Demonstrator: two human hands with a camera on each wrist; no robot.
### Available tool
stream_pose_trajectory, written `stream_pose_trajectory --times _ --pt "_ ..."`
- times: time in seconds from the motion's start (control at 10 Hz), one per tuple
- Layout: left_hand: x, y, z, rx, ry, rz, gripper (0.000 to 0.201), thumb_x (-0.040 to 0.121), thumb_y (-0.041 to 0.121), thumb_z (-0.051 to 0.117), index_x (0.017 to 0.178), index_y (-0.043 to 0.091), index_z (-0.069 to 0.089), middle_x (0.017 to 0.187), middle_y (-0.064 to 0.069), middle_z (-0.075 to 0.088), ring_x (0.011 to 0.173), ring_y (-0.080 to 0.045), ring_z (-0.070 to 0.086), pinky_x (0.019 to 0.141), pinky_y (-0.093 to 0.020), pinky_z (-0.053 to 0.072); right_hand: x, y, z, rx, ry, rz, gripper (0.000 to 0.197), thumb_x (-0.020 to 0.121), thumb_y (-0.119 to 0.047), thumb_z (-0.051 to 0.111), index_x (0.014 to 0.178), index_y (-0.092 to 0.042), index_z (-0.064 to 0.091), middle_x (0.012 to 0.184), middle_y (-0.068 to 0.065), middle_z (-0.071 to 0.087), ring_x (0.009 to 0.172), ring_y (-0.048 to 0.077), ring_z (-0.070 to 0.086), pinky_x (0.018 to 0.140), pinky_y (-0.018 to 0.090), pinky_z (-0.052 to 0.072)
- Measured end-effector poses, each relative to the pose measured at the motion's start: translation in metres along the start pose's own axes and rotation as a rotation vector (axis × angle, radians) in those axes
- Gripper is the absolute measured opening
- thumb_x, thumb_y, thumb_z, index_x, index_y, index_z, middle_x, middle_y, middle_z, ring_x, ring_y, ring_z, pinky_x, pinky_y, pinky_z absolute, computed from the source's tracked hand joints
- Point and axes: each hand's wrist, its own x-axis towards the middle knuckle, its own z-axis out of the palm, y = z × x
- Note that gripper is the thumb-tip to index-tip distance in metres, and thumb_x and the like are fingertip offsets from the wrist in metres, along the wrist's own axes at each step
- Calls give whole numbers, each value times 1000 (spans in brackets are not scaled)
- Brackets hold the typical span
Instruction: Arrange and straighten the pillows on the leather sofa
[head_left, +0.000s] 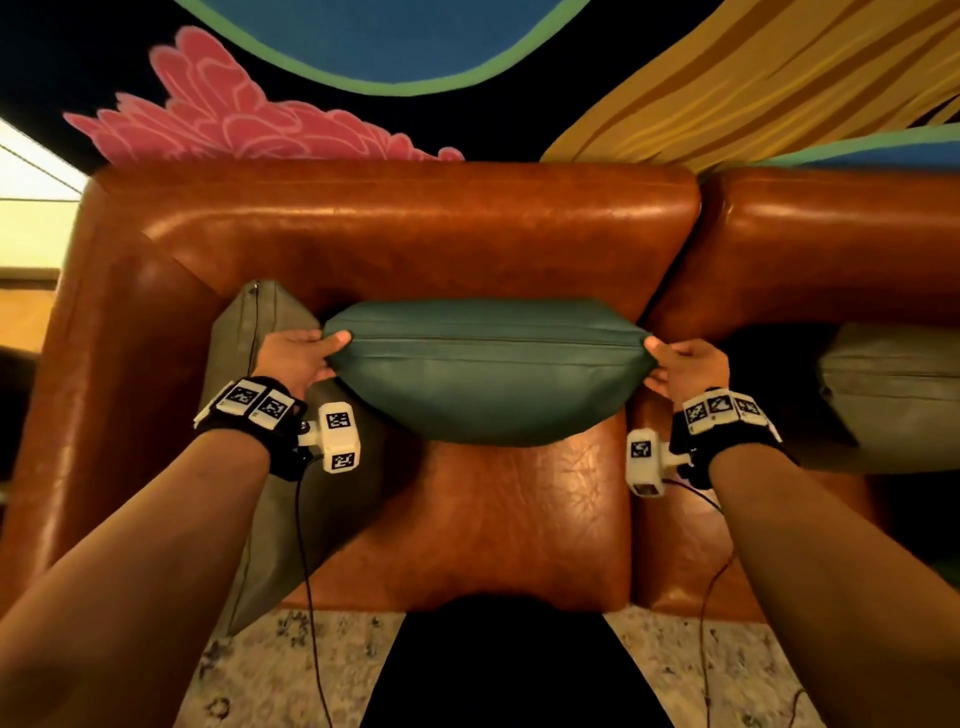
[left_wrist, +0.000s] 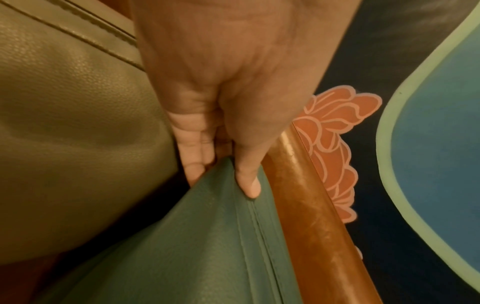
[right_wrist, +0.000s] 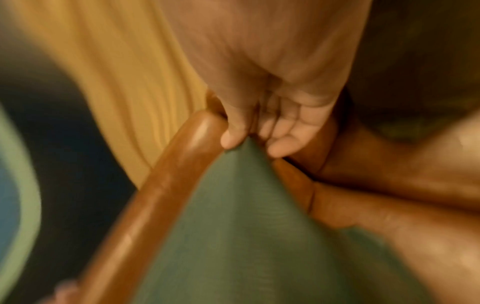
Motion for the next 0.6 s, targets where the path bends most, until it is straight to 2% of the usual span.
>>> stream_pose_trajectory --times 0.1,0.2,0.3,0.4,0.5,0.6 --pt "0 2 -8 -21 -64 -22 52 88 11 74 132 -5 52 115 -17 65 91 -23 68 66 -26 62 0 1 1 132 9 32 23 84 -15 77 75 -16 56 73 8 63 65 19 62 61 31 57" --pt "-2 3 -13 -1 -83 -12 40 90 9 71 126 -1 56 110 -15 64 80 -15 64 56 -19 59 -3 9 -2 97 -32 39 21 85 -15 77 77 -15 58 81 10 66 72 21 66 64 32 56" --pt "-1 1 -12 44 -73 32 42 92 10 69 130 -1 54 100 -10 64 83 -18 63 67 -24 61 -3 8 -4 81 -61 31 19 86 -17 75 81 -16 58 86 12 66 78 24 66 64 32 56" --pt "-8 1 -13 56 -69 54 41 93 12 69 130 5 55 117 -14 64 100 -26 64 84 -36 55 -7 -4 -9 43 -142 13 18 92 -30 69 100 -17 59 94 9 65 80 22 65 70 35 57" --pt "-17 7 -17 42 -46 90 33 95 17 66 125 11 57 101 -9 64 80 -18 60 76 -31 51 -12 -27 -19 -141 -137 -58 36 93 -47 61 119 -22 55 104 4 62 79 17 57 66 31 51" --pt "-32 4 -38 86 11 133 30 96 22 64 124 9 61 100 -10 67 77 -16 59 71 -30 47 -22 -54 -40 -83 -146 -141 41 95 -40 62 128 -17 54 118 11 62 94 24 60 72 34 52"
